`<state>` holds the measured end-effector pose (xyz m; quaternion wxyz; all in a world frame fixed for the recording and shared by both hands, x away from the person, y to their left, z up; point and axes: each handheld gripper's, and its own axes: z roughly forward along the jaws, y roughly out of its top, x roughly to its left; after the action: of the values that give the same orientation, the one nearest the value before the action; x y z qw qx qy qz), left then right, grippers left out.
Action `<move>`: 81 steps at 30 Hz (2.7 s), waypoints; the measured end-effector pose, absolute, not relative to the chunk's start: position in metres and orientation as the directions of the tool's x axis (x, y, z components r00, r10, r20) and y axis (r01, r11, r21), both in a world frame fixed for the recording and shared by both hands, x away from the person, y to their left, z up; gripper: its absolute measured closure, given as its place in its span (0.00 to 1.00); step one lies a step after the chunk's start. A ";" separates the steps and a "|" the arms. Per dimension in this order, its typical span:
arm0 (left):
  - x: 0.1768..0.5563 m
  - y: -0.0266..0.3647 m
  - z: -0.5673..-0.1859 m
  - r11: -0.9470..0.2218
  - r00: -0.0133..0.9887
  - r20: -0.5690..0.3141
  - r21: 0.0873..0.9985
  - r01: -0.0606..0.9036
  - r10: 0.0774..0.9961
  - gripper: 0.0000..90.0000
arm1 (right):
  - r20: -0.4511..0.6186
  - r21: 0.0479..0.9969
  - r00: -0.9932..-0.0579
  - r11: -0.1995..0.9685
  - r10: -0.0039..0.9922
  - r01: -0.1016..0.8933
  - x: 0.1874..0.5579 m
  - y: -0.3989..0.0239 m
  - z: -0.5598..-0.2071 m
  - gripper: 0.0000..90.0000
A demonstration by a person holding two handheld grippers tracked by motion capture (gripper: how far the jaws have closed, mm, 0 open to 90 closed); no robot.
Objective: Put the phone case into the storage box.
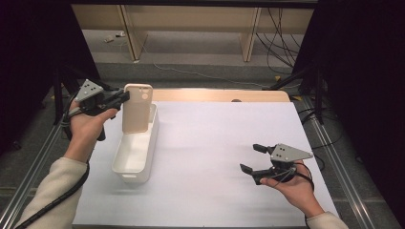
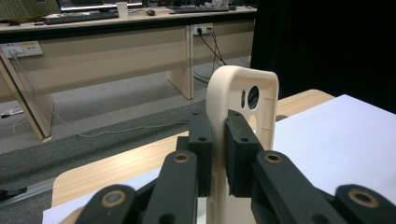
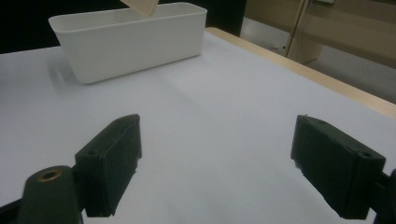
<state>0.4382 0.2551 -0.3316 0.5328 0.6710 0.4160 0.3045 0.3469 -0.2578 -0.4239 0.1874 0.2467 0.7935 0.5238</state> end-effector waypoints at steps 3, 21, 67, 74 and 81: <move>0.440 0.255 -0.332 -0.087 0.467 -0.033 0.969 0.232 0.883 0.91 | -0.040 0.924 -0.808 0.329 0.588 0.194 0.347 -0.258 -0.424 0.19; 0.448 0.252 -0.332 -0.077 0.477 -0.036 0.973 0.217 0.878 0.91 | -0.038 0.924 -0.808 0.328 0.588 0.195 0.347 -0.258 -0.424 0.19; 0.470 0.255 -0.340 -0.078 0.466 -0.040 0.970 0.232 0.884 0.91 | -0.040 0.925 -0.808 0.327 0.587 0.192 0.347 -0.258 -0.425 0.19; 0.472 0.255 -0.342 -0.076 0.470 -0.040 0.971 0.225 0.882 0.91 | -0.038 0.926 -0.809 0.325 0.587 0.193 0.347 -0.258 -0.425 0.19; 0.474 0.256 -0.343 -0.078 0.466 -0.039 0.971 0.228 0.884 0.91 | -0.038 0.925 -0.809 0.327 0.587 0.193 0.347 -0.258 -0.425 0.20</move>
<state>0.4743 0.2558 -0.3429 0.5364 0.6672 0.4165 0.3059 0.3473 -0.2583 -0.4247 0.1870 0.2460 0.7927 0.5255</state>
